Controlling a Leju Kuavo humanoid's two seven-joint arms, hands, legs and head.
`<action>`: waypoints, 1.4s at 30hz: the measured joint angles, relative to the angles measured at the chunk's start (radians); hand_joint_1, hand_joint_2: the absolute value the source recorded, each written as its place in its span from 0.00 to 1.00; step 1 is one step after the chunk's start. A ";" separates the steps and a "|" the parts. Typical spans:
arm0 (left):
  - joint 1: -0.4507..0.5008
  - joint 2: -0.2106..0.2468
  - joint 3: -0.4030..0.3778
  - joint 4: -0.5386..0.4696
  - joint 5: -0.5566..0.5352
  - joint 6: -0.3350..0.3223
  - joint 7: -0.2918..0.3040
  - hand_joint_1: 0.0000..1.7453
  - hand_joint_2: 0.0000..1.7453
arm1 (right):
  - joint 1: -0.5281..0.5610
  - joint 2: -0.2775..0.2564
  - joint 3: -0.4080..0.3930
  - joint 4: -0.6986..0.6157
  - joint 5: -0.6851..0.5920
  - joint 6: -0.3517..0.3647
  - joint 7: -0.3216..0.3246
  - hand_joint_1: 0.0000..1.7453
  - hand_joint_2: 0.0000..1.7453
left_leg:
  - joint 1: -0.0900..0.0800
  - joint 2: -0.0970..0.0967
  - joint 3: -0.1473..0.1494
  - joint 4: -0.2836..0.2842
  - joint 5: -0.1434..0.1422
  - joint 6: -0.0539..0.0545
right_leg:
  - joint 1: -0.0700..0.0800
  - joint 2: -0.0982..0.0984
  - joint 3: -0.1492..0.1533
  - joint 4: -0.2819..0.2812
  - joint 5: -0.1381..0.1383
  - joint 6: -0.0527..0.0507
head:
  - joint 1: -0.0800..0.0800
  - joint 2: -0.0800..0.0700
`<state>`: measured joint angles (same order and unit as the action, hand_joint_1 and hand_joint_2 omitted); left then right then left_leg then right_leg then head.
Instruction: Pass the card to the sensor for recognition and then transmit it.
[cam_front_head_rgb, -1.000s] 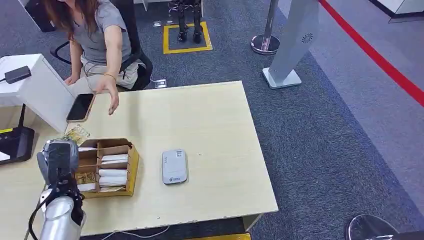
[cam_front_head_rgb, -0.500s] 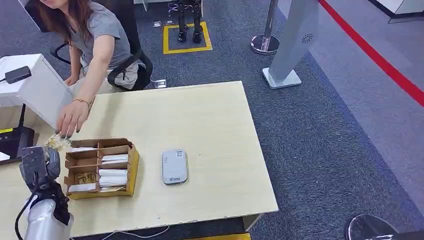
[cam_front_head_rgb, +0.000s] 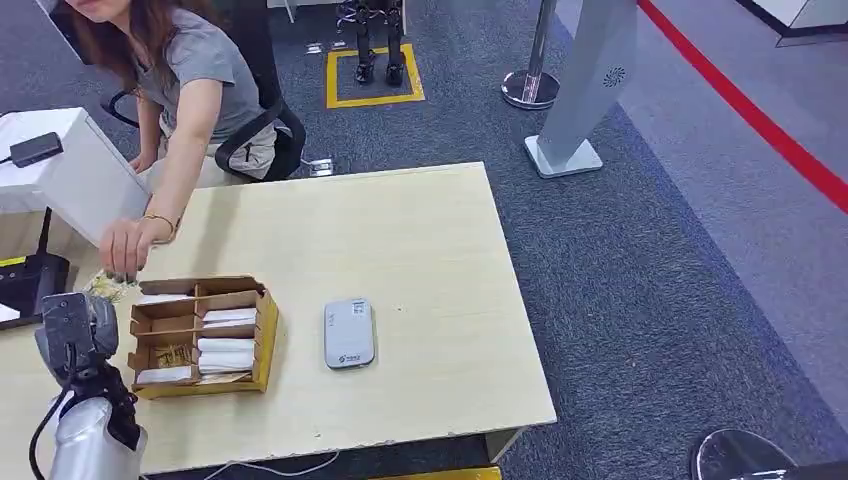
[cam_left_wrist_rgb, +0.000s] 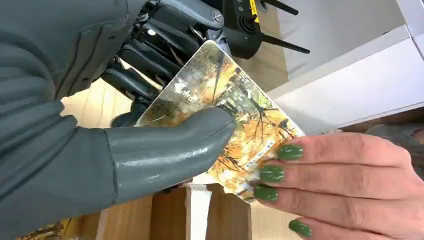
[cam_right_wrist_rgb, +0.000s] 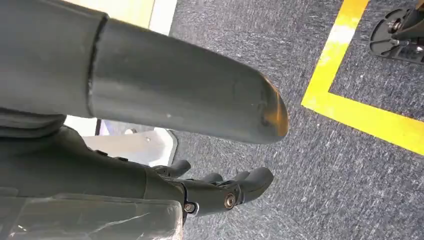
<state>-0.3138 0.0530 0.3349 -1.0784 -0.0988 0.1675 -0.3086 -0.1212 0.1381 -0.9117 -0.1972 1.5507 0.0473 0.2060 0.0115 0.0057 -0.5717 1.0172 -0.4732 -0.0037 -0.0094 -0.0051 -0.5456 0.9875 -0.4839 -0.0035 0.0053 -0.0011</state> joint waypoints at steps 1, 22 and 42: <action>0.000 0.000 0.000 0.000 0.000 0.001 0.001 0.00 1.00 | 0.000 0.000 0.000 0.000 0.000 0.000 0.000 0.00 0.00 | 0.000 0.000 0.000 0.000 0.000 0.000 | 0.000 0.000 0.000 0.000 0.000 0.000 | 0.000 0.000; 0.047 -0.019 -0.004 -0.079 -0.078 0.065 -0.035 0.00 1.00 | 0.004 0.000 0.007 0.000 -0.016 -0.006 -0.002 0.00 0.00 | 0.000 0.000 0.000 0.000 0.000 0.000 | 0.000 0.001 0.000 0.000 0.000 0.000 | 0.000 0.000; 0.413 -0.054 -0.135 -0.621 -0.565 0.388 -0.056 0.00 1.00 | 0.039 0.003 -0.014 0.000 -0.077 -0.023 -0.001 0.00 0.00 | 0.000 0.001 0.000 0.000 -0.001 0.001 | 0.000 0.001 0.000 -0.001 -0.001 0.000 | 0.000 0.000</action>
<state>0.0989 -0.0008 0.1999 -1.6991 -0.6639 0.5559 -0.3647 -0.0824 0.1411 -0.9255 -0.1968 1.4740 0.0244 0.2052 0.0116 0.0068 -0.5716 1.0171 -0.4744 -0.0029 -0.0094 -0.0041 -0.5456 0.9869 -0.4845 -0.0031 0.0053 -0.0011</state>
